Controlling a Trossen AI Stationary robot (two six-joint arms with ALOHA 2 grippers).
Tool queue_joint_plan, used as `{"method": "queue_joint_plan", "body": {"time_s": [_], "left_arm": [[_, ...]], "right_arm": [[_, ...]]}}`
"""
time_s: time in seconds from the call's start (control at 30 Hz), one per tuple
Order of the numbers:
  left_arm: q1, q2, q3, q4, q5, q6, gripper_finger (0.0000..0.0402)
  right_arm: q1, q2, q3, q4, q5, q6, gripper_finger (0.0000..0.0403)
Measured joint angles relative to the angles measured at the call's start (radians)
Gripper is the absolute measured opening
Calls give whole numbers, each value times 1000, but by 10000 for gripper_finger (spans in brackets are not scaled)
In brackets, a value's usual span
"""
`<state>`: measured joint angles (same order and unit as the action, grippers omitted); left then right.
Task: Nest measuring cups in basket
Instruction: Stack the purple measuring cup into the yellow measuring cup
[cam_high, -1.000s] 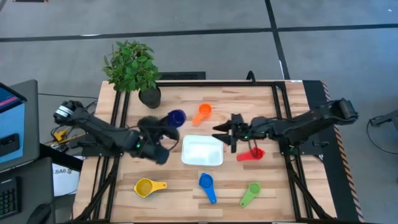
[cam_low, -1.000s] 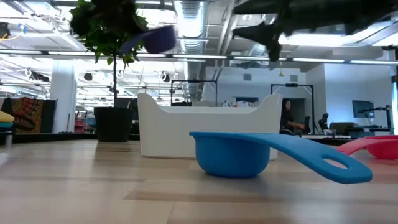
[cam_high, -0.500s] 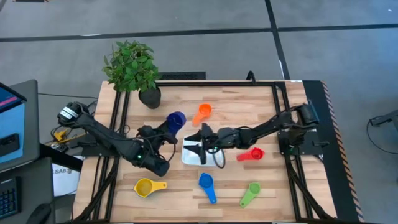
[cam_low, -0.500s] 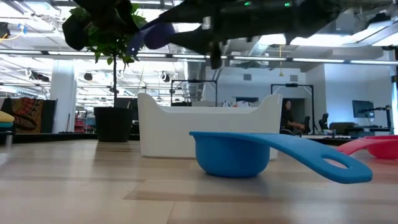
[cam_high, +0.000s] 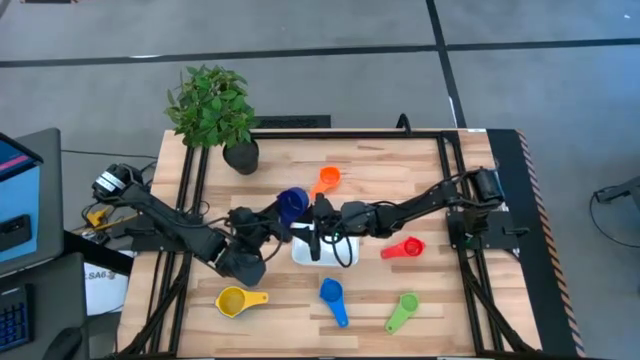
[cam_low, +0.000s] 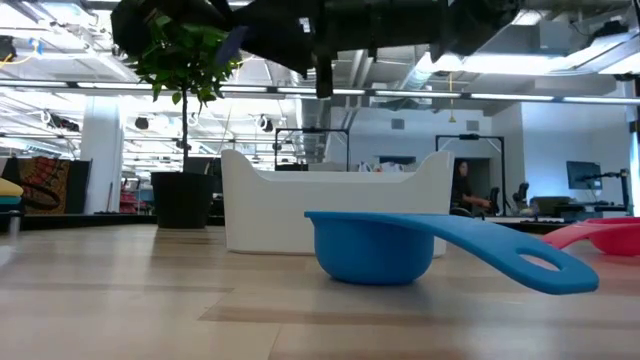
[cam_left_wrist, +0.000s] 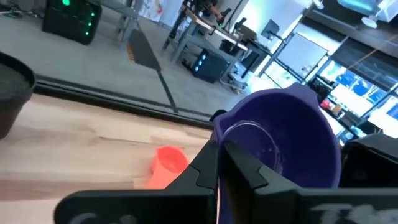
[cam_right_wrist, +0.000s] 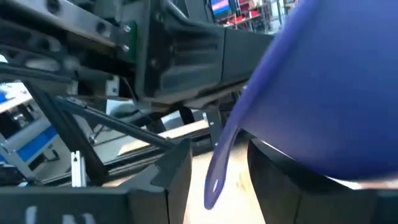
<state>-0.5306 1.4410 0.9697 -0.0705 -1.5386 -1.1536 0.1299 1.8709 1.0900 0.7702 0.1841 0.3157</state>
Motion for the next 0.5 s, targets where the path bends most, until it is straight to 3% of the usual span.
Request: {"method": "queue_joint_plan", "body": {"time_s": [0.23,0.43,0.5], "left_arm": [[0,0,1,47,8,69,0],[-4,0,1,44,29,97,1],[-8,-7,1,40,63,149,7]], "right_arm": [[-3,0,6,-31,55,-2,136],[-3,-1,7,-95,53,6,29],[-4,-2,7,-121,25,1,15]]}}
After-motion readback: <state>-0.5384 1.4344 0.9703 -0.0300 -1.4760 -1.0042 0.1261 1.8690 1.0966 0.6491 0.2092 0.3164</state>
